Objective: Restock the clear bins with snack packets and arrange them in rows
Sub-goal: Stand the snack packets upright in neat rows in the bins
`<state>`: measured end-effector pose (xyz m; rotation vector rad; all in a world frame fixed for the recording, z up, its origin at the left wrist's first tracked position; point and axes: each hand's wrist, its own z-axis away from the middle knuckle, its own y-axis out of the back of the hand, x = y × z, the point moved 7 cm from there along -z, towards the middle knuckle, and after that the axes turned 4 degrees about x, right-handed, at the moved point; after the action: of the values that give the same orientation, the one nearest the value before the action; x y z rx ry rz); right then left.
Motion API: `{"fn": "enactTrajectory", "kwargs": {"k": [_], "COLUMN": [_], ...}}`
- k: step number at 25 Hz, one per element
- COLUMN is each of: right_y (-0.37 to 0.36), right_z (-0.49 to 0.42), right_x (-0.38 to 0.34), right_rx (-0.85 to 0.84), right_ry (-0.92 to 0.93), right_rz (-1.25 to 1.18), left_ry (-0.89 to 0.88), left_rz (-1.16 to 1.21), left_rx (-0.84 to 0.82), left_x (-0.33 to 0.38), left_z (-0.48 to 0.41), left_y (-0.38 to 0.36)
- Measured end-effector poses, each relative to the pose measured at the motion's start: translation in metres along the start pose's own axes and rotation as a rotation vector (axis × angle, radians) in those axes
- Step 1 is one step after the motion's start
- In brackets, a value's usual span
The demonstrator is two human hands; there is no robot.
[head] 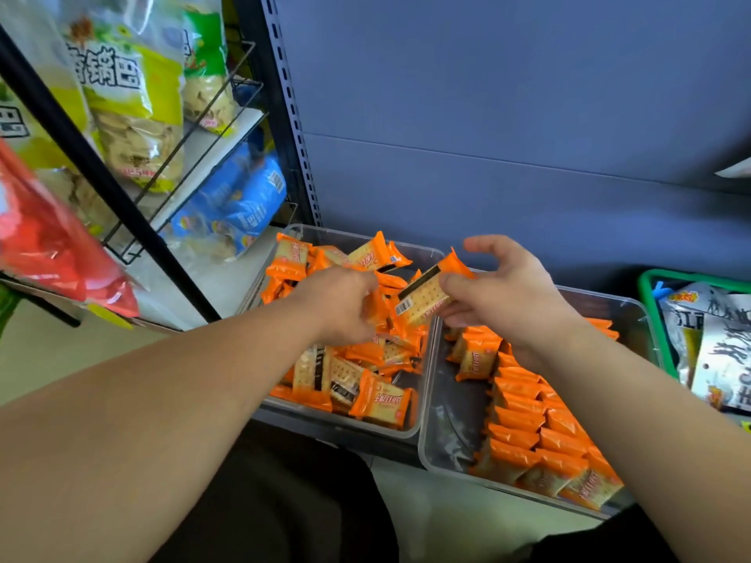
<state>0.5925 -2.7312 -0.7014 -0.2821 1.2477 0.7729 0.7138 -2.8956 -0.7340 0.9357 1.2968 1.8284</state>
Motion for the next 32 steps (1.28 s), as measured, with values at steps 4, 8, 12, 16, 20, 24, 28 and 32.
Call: {"fn": "enactTrajectory", "kwargs": {"k": [4, 8, 12, 16, 20, 24, 28, 32], "right_y": [0.022, 0.034, 0.063, 0.089, 0.093, 0.084, 0.086, 0.089], "right_z": [-0.013, -0.024, -0.028, -0.032, -0.042, -0.038, -0.040, -0.040], "right_x": [-0.006, -0.002, -0.005, 0.010, 0.028, 0.031, 0.033, 0.033], "right_rx": [0.069, -0.032, -0.155, -0.146, -0.136, -0.196, -0.196, -0.240], "right_ry": [0.063, 0.018, 0.102, 0.094, -0.056, -0.216, -0.288, -0.284], "right_rz": [-0.009, -0.092, -0.055, 0.060, 0.072, -0.087, -0.188, -0.201], "left_ry": [-0.022, 0.036, 0.124, 0.210, 0.292, 0.268, 0.207, 0.121], "left_rz": [0.539, 0.935, 1.089, 1.197, 1.283, 1.401, 1.259, 1.041], "left_rx": [0.227, 0.250, 0.183, 0.169, 0.142, 0.006, 0.051, 0.072], "left_x": [0.004, 0.029, 0.037, 0.039, 0.045, 0.073, 0.082, 0.093], "left_z": [0.001, 0.001, -0.011, -0.017, -0.024, -0.034, -0.038, -0.038], "left_y": [0.037, 0.046, 0.041, 0.037, 0.033, 0.021, 0.021, 0.015]}}
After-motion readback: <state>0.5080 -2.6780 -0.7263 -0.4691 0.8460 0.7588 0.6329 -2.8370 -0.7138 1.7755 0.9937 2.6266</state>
